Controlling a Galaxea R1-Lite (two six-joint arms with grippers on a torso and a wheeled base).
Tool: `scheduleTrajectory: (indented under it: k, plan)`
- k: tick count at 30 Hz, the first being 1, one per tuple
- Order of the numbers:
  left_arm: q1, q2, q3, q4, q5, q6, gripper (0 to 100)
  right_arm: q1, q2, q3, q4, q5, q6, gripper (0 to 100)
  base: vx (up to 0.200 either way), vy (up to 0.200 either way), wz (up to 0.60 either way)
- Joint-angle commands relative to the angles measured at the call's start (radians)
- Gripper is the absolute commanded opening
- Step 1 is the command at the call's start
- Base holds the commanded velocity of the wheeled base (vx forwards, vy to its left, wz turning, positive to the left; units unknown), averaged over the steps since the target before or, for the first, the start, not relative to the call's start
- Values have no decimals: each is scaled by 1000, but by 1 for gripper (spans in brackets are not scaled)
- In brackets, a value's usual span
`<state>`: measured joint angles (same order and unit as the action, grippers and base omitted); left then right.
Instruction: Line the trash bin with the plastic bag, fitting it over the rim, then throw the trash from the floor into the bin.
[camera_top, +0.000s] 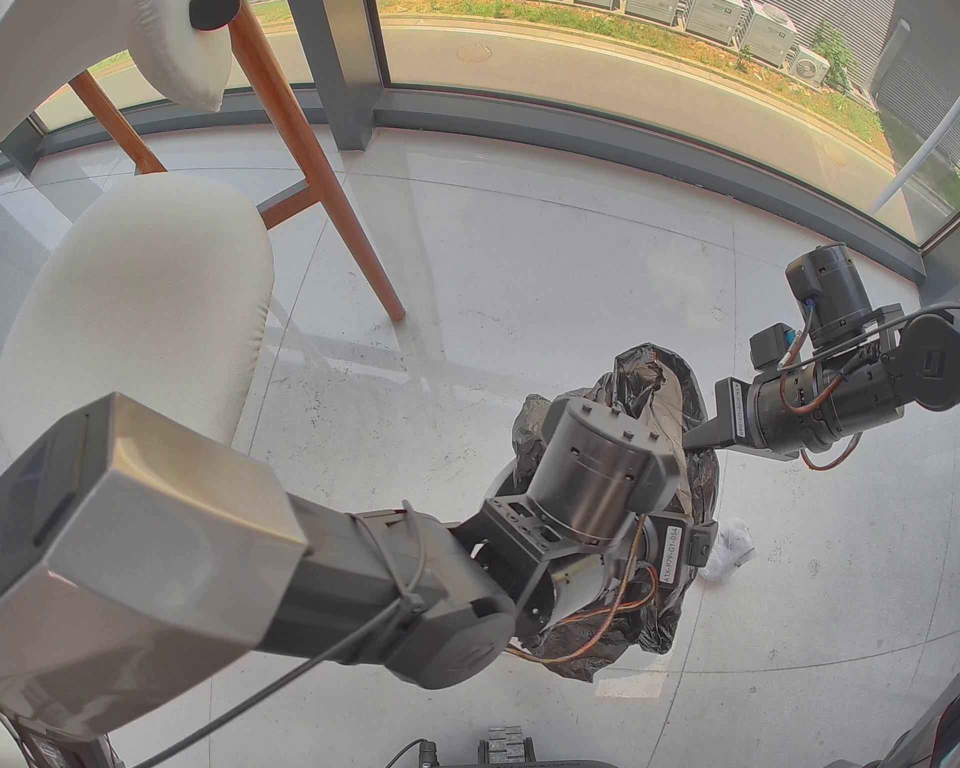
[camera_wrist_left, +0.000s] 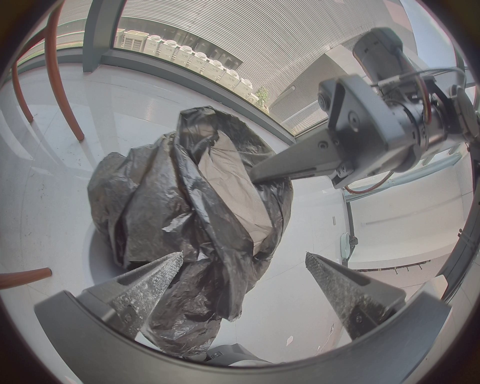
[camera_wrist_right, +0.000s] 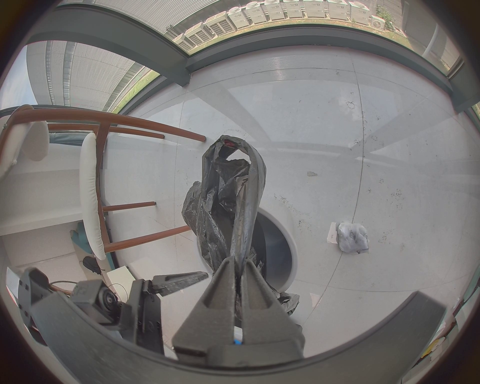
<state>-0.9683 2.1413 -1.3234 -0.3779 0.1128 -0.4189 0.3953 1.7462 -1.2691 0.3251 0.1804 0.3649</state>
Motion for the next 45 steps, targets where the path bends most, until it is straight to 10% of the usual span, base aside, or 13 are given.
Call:
scheduleTrajectory:
  k: [1, 10, 11, 29, 45]
  plan:
    - [-3, 62, -43, 2, 2, -1, 100, 0, -2, 1, 0, 1, 0, 0, 0, 0, 0]
    - [-3, 101, -54, -3, 4, -1, 100, 0, -2, -1, 0, 1, 0, 0, 0, 0, 0]
    - [-3, 101, -57, -3, 4, -1, 0, 0, -2, -1, 0, 1, 0, 0, 0, 0, 0]
    - [36, 12, 6, 5, 5, -4, 0, -23, -4, 17, -46, -1, -9, 0, 0, 0, 0]
    - [273, -287, 323, 7, -79, -4, 0, -170, 44, 24, -47, 13, -84, 0, 0, 0, 0]
